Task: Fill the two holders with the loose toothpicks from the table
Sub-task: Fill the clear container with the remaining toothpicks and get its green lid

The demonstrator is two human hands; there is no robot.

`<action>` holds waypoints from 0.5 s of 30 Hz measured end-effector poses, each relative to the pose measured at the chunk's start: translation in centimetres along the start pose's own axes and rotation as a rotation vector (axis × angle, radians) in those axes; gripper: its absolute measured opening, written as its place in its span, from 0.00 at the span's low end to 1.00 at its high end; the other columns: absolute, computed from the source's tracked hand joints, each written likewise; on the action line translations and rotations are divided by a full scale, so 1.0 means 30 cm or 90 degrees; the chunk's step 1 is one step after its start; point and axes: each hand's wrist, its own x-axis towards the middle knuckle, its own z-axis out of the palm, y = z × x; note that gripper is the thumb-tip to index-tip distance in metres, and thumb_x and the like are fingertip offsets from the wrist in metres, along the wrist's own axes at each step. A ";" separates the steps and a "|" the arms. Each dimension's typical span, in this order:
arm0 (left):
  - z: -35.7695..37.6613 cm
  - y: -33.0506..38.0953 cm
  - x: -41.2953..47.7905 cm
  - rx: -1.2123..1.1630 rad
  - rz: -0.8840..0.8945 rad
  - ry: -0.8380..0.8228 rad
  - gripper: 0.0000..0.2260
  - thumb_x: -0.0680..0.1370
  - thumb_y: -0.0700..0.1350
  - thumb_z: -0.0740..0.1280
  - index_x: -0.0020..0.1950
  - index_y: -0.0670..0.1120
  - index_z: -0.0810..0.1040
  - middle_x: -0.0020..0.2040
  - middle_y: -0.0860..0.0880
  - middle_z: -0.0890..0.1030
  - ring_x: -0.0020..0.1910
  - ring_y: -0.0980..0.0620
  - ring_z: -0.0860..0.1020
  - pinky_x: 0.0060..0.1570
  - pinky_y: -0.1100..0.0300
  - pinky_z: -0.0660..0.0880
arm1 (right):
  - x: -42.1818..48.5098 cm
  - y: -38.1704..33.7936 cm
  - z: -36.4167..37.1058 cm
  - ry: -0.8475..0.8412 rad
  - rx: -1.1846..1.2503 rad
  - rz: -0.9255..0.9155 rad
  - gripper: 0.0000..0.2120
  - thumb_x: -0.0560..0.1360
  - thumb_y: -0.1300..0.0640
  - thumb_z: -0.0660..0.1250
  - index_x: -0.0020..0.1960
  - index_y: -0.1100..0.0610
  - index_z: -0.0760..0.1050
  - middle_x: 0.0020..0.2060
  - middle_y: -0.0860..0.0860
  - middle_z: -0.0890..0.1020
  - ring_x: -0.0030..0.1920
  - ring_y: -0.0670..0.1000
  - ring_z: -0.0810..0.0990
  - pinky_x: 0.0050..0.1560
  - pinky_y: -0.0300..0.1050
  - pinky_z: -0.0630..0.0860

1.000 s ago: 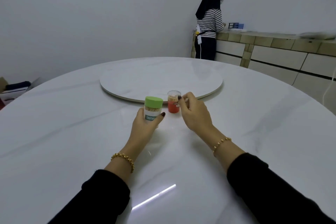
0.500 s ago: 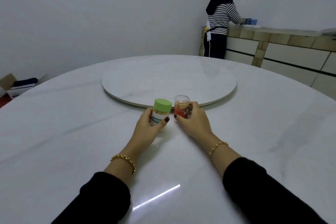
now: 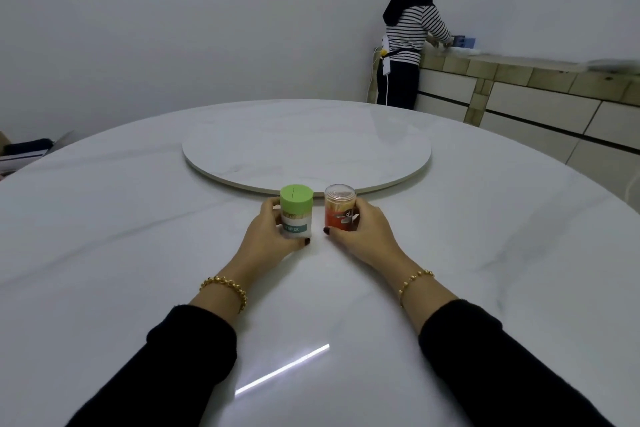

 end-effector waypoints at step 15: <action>0.003 0.027 -0.122 0.052 0.045 -0.022 0.31 0.62 0.48 0.81 0.61 0.49 0.73 0.53 0.57 0.78 0.49 0.61 0.75 0.42 0.75 0.69 | -0.164 -0.019 -0.064 -0.054 -0.047 -0.037 0.27 0.61 0.41 0.76 0.55 0.52 0.75 0.49 0.48 0.81 0.50 0.52 0.76 0.50 0.48 0.75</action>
